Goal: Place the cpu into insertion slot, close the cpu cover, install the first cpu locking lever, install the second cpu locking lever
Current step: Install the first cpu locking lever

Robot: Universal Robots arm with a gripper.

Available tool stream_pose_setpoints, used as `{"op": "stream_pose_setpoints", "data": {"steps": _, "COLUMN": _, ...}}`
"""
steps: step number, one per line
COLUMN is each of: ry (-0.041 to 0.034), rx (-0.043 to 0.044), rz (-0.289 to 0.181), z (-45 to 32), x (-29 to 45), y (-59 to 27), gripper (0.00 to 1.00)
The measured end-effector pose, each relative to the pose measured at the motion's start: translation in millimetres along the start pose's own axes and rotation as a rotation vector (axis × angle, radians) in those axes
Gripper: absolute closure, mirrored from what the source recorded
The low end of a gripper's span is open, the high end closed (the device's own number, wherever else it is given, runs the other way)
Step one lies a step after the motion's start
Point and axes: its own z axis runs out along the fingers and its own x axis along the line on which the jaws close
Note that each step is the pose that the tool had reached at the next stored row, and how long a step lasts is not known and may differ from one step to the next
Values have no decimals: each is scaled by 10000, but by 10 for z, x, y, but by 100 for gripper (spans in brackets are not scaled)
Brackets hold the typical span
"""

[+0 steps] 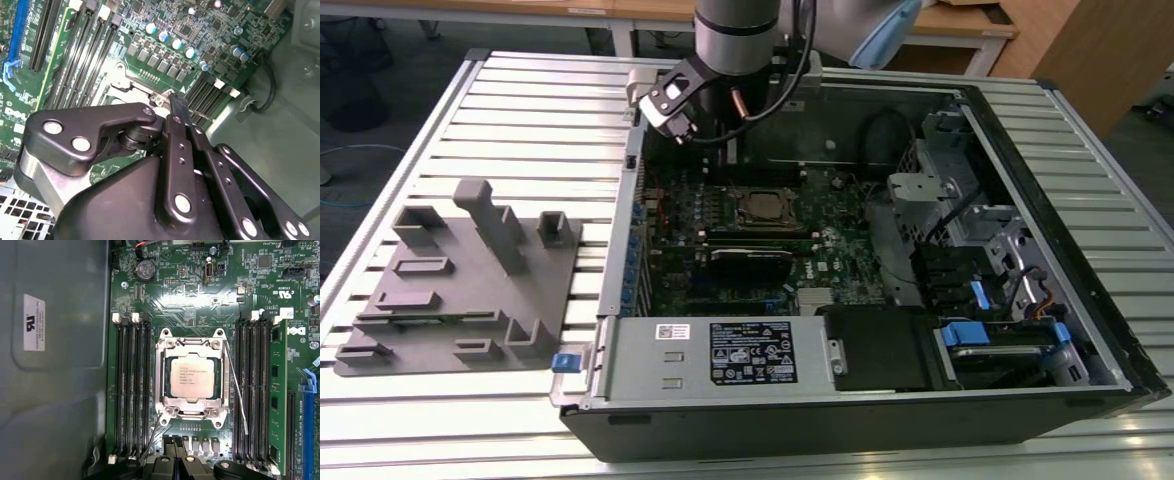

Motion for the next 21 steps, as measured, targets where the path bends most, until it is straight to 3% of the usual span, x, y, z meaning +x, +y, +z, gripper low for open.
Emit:
{"op": "stream_pose_setpoints", "data": {"steps": 9, "ry": 6, "rx": -82, "rz": -6, "z": -3, "x": -3, "y": -125, "gripper": 90}}
{"op": "stream_pose_setpoints", "data": {"steps": 10, "ry": 44, "rx": -87, "rz": -7, "z": -3, "x": -4, "y": -128, "gripper": 90}}
{"op": "stream_pose_setpoints", "data": {"steps": 15, "ry": 488, "rx": -92, "rz": 1, "z": -3, "x": -8, "y": -136, "gripper": 90}}
{"op": "stream_pose_setpoints", "data": {"steps": 21, "ry": 508, "rx": -100, "rz": 0, "z": -3, "x": -12, "y": -185, "gripper": 90}}
